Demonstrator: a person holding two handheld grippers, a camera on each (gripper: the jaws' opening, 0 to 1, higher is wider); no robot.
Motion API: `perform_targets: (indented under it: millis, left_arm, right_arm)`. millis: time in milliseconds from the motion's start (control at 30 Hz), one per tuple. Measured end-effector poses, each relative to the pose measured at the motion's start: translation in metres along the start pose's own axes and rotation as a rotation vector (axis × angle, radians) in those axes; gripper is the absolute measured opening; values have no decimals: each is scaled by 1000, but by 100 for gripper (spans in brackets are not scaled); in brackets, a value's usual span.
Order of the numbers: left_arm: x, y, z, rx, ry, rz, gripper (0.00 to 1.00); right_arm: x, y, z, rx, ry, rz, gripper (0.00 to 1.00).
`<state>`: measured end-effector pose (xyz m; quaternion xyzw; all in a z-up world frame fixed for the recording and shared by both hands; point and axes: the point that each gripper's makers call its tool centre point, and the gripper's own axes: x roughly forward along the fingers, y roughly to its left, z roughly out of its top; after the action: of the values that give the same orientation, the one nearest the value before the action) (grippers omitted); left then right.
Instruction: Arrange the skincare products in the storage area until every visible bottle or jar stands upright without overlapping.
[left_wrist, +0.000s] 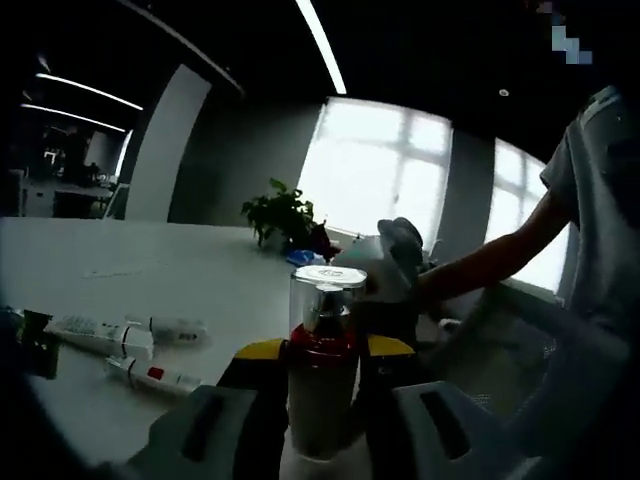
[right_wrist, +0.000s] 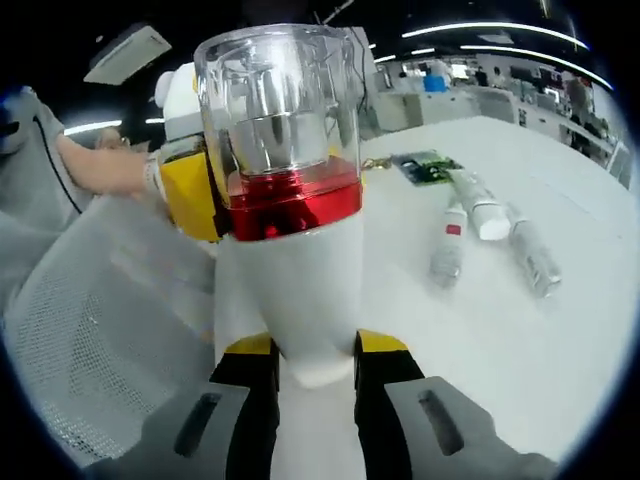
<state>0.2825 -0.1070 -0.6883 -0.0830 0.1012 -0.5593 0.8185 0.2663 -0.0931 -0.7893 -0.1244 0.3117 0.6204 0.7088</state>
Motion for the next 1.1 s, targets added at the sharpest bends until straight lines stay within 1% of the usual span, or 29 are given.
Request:
perform_targets:
  millis: [200, 267, 367, 433, 600, 867, 1100]
  left_arm:
    - [-1, -3, -6, 24, 23, -17, 21]
    - [-1, -4, -8, 24, 33, -16, 21]
    - [0, -7, -13, 66, 60, -22, 21]
    - [1, -9, -15, 80, 75, -26, 21]
    - [2, -11, -16, 109, 81, -34, 21]
    - [3, -18, -18, 151, 89, -54, 21]
    - [1, -17, -18, 169, 88, -53, 21]
  right_arm:
    - [4, 1, -4, -65, 18, -10, 27]
    - [5, 2, -5, -70, 19, -5, 27]
    - [7, 0, -8, -110, 34, -19, 27]
    - [8, 1, -11, -121, 46, -16, 27]
    - [8, 1, -10, -136, 31, -23, 28]
    - [7, -1, -12, -182, 29, -37, 28]
    - [6, -1, -12, -184, 28, -37, 29]
